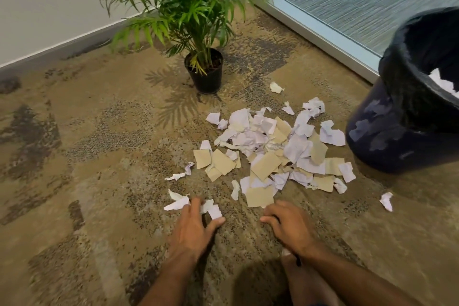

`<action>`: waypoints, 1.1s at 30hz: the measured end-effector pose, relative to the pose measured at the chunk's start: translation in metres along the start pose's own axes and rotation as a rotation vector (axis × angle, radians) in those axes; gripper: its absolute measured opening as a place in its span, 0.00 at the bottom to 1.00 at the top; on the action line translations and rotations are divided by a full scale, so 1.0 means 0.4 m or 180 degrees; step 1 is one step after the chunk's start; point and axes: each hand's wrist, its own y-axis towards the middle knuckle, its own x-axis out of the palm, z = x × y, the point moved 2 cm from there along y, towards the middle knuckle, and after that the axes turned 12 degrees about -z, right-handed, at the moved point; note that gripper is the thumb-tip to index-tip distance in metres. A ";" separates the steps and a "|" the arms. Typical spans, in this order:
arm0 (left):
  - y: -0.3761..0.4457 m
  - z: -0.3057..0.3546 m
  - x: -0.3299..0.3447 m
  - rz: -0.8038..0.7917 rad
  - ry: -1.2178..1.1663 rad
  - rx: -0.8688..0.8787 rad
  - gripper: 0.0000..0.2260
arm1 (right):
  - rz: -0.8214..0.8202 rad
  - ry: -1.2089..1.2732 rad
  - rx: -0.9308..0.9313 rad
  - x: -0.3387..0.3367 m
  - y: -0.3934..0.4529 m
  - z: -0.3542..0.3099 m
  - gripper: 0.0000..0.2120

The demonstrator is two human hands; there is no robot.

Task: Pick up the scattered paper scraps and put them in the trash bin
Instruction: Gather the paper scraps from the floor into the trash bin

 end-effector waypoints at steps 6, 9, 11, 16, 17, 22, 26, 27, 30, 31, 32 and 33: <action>0.012 -0.003 -0.010 0.0116 0.0384 0.0098 0.20 | -0.0310 0.0115 0.0160 -0.019 0.012 -0.035 0.11; 0.013 0.004 -0.014 0.0258 0.0452 0.0119 0.16 | -0.0297 0.1954 0.0395 -0.033 0.033 -0.087 0.08; 0.015 0.008 -0.016 0.0262 0.0528 0.0117 0.14 | -0.0393 0.2546 0.0532 -0.032 0.066 -0.118 0.13; -0.001 -0.005 -0.025 0.0523 -0.0294 0.0325 0.03 | 0.0005 0.1036 0.0373 -0.057 0.141 -0.181 0.12; -0.007 -0.014 -0.030 0.0639 -0.0681 0.0300 0.05 | -0.0063 0.0495 0.0243 -0.060 0.151 -0.189 0.11; -0.022 -0.060 -0.072 0.1354 -0.2400 -0.0178 0.10 | -0.0870 -0.1067 0.0022 -0.037 0.163 -0.189 0.19; -0.016 -0.107 -0.093 0.1934 -0.3453 -0.0527 0.13 | -0.0559 -0.0494 -0.0076 -0.028 0.173 -0.191 0.14; -0.016 -0.113 -0.100 0.2070 -0.3511 -0.0554 0.12 | -0.0433 -0.0201 -0.0059 -0.030 0.181 -0.192 0.14; -0.011 -0.113 -0.116 0.2060 -0.2863 -0.0447 0.21 | -0.0245 0.0895 0.0287 -0.056 0.217 -0.190 0.10; -0.006 -0.109 -0.118 0.1839 -0.2354 -0.0455 0.24 | -0.0245 0.1288 0.0394 -0.069 0.231 -0.191 0.11; -0.003 -0.098 -0.121 0.1538 -0.1740 -0.0475 0.29 | -0.0220 0.1559 0.0460 -0.082 0.244 -0.194 0.12; 0.002 -0.088 -0.121 0.1236 -0.1055 -0.0477 0.34 | -0.0185 0.1637 0.0499 -0.091 0.258 -0.197 0.14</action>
